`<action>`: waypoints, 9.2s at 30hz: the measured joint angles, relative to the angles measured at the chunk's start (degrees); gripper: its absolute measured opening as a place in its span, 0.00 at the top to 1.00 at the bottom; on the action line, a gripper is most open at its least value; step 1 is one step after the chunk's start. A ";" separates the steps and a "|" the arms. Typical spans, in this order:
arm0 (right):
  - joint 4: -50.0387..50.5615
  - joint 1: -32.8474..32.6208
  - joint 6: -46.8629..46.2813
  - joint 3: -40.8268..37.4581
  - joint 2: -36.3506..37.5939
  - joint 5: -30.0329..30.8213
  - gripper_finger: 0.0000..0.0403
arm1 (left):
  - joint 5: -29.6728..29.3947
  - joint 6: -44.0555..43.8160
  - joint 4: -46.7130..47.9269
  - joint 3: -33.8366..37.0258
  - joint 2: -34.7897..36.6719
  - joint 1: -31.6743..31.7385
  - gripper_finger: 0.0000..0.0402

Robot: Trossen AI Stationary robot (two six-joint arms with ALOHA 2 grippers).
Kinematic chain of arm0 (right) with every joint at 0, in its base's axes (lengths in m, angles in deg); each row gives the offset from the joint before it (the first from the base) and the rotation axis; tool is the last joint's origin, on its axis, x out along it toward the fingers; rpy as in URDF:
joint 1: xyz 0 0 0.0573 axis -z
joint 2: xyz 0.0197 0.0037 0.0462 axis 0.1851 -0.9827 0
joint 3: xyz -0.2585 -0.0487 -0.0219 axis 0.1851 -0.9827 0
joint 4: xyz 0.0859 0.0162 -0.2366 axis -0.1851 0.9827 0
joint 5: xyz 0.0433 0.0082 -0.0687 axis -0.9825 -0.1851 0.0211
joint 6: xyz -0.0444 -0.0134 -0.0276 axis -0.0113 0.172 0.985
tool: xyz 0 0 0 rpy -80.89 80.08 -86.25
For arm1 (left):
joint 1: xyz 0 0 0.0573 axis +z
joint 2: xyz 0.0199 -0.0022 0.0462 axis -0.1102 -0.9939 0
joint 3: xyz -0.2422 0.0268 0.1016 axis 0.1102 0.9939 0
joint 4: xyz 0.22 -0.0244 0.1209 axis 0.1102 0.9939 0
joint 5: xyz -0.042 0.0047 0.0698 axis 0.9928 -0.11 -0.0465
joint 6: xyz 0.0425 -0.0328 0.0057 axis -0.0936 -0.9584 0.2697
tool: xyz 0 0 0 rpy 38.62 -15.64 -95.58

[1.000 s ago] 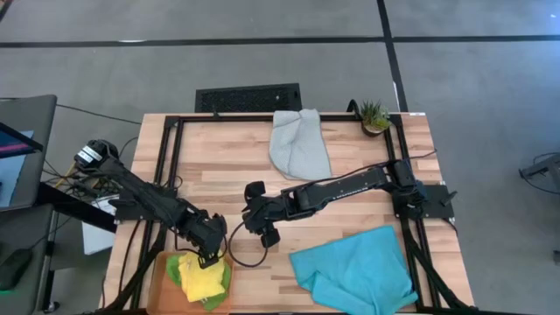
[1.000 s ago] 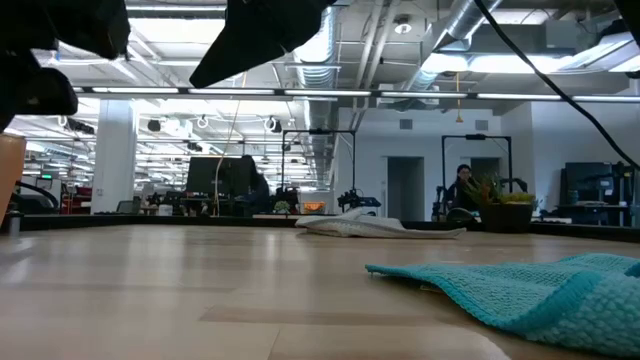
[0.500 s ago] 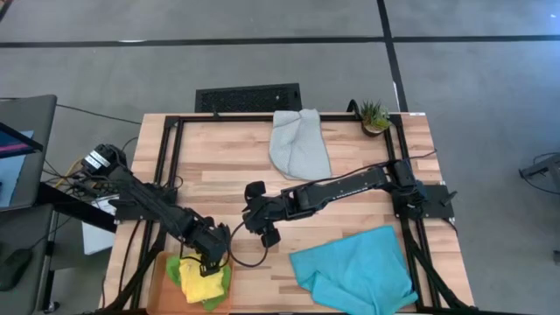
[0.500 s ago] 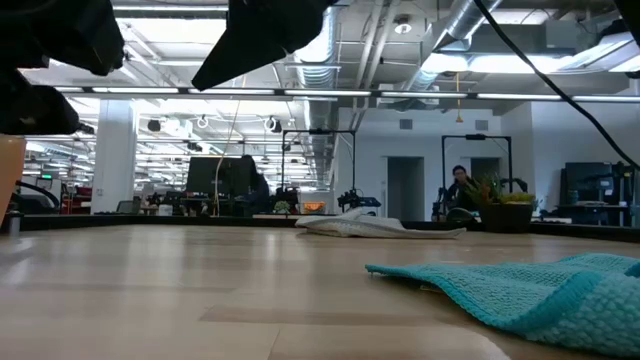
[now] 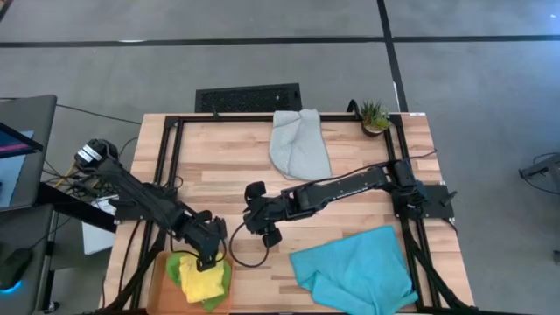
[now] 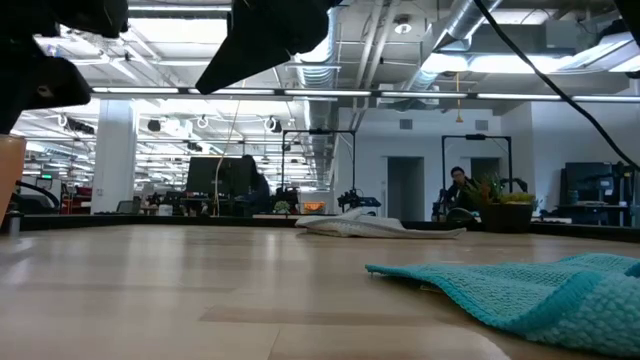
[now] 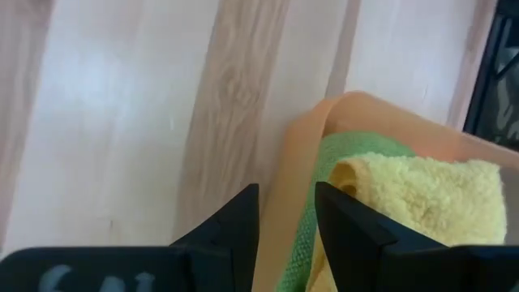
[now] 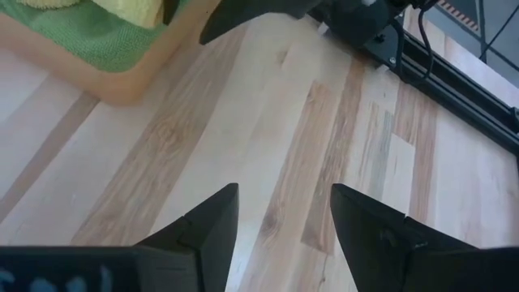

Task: Fold microfiber towels
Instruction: Put the folded yellow towel into the orange bin, then fold the gray towel

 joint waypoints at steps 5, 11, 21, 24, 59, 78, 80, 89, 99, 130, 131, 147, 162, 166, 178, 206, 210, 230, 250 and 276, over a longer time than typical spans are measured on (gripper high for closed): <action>0.31 0.00 -0.02 0.00 -0.02 0.00 0.45 | -2.37 0.35 0.45 0.00 3.69 -0.01 0.72; 1.09 0.02 -0.04 0.00 -0.04 0.00 0.45 | -1.70 -2.40 -2.00 0.00 7.56 -3.63 0.72; 1.95 0.11 -0.15 0.02 0.76 -0.54 0.45 | -7.85 -5.91 -13.45 -0.03 5.15 -15.14 0.72; 2.61 0.19 -0.99 0.00 0.88 -3.91 0.45 | -8.66 -7.70 -12.77 0.00 2.09 -16.63 0.72; 16.54 1.27 -7.92 0.01 6.66 -13.88 0.45 | -26.51 -5.88 4.05 -10.84 2.04 -17.39 0.72; 33.89 9.87 -20.95 -15.77 11.35 6.27 0.45 | -36.05 6.64 16.96 -10.97 2.80 2.61 0.72; 28.99 11.71 -20.74 -19.85 13.47 6.05 0.45 | -36.09 8.02 17.59 -10.93 2.78 4.31 0.72; 18.97 20.72 -20.50 -35.39 21.05 6.25 0.45 | -36.11 8.23 18.52 -10.91 2.84 10.46 0.72; 10.94 24.17 -12.04 -43.56 20.88 5.09 0.45 | -36.12 6.76 18.29 -10.91 2.80 12.37 0.72; -1.09 24.33 -5.95 -49.37 25.77 -5.42 0.45 | -41.23 2.06 18.29 -10.91 2.78 12.38 0.72; -1.71 24.26 -5.95 -49.35 25.19 -5.42 0.45 | -41.64 2.07 18.29 -10.91 2.78 12.38 0.72; -1.71 24.29 -8.25 -48.92 18.83 -0.87 0.45 | -41.89 0.88 18.05 -10.91 2.78 12.38 0.72; 3.78 24.61 -12.19 -49.11 20.09 2.51 0.45 | -41.86 0.14 18.05 -10.91 2.76 12.38 0.72; 6.20 24.80 -13.62 -49.12 20.09 4.40 0.45 | -41.86 0.61 18.06 -10.91 2.76 12.38 0.72; 7.44 24.85 -14.49 -49.29 20.08 4.96 0.46 | -41.84 0.73 18.07 -10.91 2.76 12.38 0.72; 16.19 19.45 -15.35 -42.79 22.35 16.04 0.98 | -40.95 11.49 14.72 -10.91 2.76 14.02 0.72; 20.48 18.85 -15.11 -39.46 25.09 19.33 0.98 | -40.02 21.78 8.62 -10.93 2.14 16.80 0.72; 25.09 16.81 -14.96 -35.60 41.94 26.79 0.99 | -17.90 78.52 -39.18 -10.88 -15.21 33.60 0.72; 27.10 16.57 -15.00 -35.74 41.46 26.95 0.99 | -2.64 68.76 -56.60 -15.32 -32.17 47.43 0.72; 27.22 16.98 -14.99 -35.74 41.46 26.97 0.99 | 3.12 68.94 -42.77 -20.81 -36.37 49.49 0.72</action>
